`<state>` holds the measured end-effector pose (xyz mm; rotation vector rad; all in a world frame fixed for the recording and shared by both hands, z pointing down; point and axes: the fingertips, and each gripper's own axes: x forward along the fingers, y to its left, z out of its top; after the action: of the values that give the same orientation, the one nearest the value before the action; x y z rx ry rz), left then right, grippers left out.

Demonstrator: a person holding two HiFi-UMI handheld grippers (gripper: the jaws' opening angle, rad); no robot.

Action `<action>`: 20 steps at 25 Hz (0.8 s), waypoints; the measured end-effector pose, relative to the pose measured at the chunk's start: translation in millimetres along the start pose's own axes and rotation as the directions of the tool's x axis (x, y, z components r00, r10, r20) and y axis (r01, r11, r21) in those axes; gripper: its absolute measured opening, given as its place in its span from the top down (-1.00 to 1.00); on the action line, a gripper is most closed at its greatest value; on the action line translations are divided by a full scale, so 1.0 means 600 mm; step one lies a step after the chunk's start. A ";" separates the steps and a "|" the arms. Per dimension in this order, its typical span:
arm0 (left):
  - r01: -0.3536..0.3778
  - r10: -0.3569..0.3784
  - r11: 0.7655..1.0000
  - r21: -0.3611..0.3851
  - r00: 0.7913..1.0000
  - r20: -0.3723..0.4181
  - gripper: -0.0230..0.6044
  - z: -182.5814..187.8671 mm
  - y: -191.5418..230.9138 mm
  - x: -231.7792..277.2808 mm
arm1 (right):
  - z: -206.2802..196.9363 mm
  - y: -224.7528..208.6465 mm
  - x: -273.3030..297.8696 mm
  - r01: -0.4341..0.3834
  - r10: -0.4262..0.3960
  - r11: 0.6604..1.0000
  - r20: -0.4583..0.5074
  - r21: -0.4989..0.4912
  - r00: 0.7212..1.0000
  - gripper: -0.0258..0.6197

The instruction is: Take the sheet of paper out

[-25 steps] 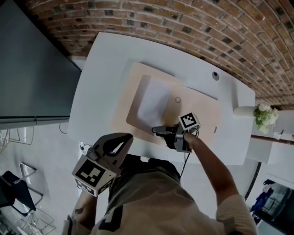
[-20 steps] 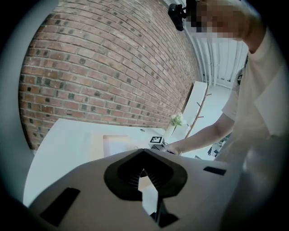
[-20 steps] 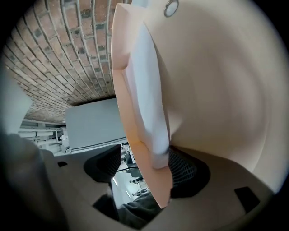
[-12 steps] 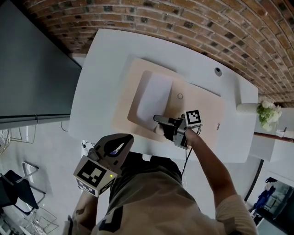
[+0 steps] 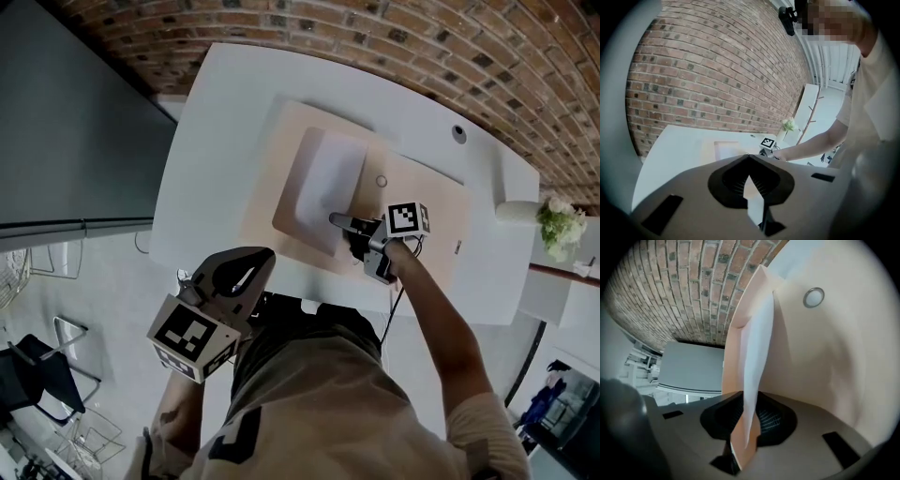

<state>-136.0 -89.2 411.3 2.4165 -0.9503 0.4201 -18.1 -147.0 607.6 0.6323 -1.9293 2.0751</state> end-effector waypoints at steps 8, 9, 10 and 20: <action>-0.012 0.012 1.000 0.011 1.000 0.007 0.88 0.000 0.000 -0.012 | -0.018 -0.041 -0.004 0.181 -0.185 0.979 -0.033 -0.091 0.982 0.84; -0.013 0.013 1.000 0.012 1.000 0.009 0.88 0.002 -0.001 -0.012 | -0.019 -0.043 -0.008 0.194 -0.198 0.975 -0.031 -0.111 0.980 0.84; -0.013 0.012 1.000 0.012 1.000 0.011 0.88 0.003 -0.003 -0.013 | -0.018 -0.044 -0.013 0.208 -0.213 0.969 -0.026 -0.132 0.977 0.84; 0.020 -0.020 1.000 0.023 1.000 0.012 0.88 0.009 -0.026 -0.007 | -0.018 -0.062 -0.080 0.318 -0.312 0.922 0.061 -0.222 0.948 0.84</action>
<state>-127.2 -80.4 399.7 2.4494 -0.9307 0.4120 39.4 -127.0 618.1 0.8534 -1.8952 1.6302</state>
